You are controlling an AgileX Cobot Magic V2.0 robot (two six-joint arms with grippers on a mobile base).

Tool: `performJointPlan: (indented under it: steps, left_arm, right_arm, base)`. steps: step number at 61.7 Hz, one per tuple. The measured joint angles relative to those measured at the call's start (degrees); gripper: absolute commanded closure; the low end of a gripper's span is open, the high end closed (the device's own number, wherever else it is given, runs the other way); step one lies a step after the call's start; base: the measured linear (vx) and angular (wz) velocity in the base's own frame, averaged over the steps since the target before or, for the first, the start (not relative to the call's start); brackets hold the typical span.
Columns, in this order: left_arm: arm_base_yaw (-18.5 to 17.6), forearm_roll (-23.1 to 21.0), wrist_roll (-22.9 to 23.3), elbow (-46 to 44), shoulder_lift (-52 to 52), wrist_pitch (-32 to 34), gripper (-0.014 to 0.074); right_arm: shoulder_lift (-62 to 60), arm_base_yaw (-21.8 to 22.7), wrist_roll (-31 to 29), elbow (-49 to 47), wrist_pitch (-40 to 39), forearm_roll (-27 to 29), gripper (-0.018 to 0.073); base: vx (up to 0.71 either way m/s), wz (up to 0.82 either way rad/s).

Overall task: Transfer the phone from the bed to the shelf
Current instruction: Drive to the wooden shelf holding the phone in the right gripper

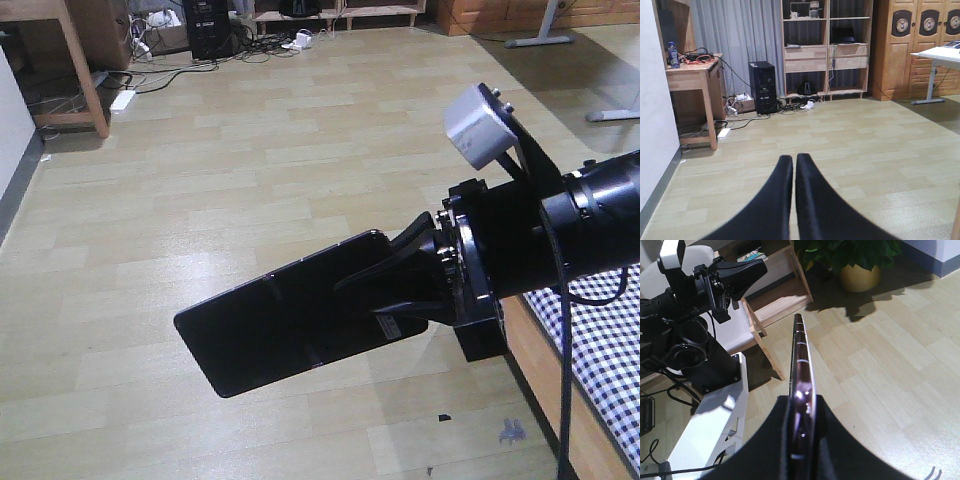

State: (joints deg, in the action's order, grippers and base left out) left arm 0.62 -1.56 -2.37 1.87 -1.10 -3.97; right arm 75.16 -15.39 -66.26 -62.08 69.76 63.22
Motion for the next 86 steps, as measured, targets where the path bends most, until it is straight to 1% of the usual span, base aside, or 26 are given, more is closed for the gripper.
performJointPlan:
  steps: [46, 86]
  left_arm:
    - [0.00, 0.00, 0.00, 0.00, 0.00, 0.00, 0.0595]
    - [0.00, 0.00, 0.00, 0.00, 0.00, 0.00, 0.0595]
  right_arm:
    - [0.00, 0.00, 0.00, 0.00, 0.00, 0.00, 0.0561]
    - [0.00, 0.00, 0.00, 0.00, 0.00, 0.00, 0.0561]
  base:
    - [0.10, 0.07]
    - [0.25, 0.02]
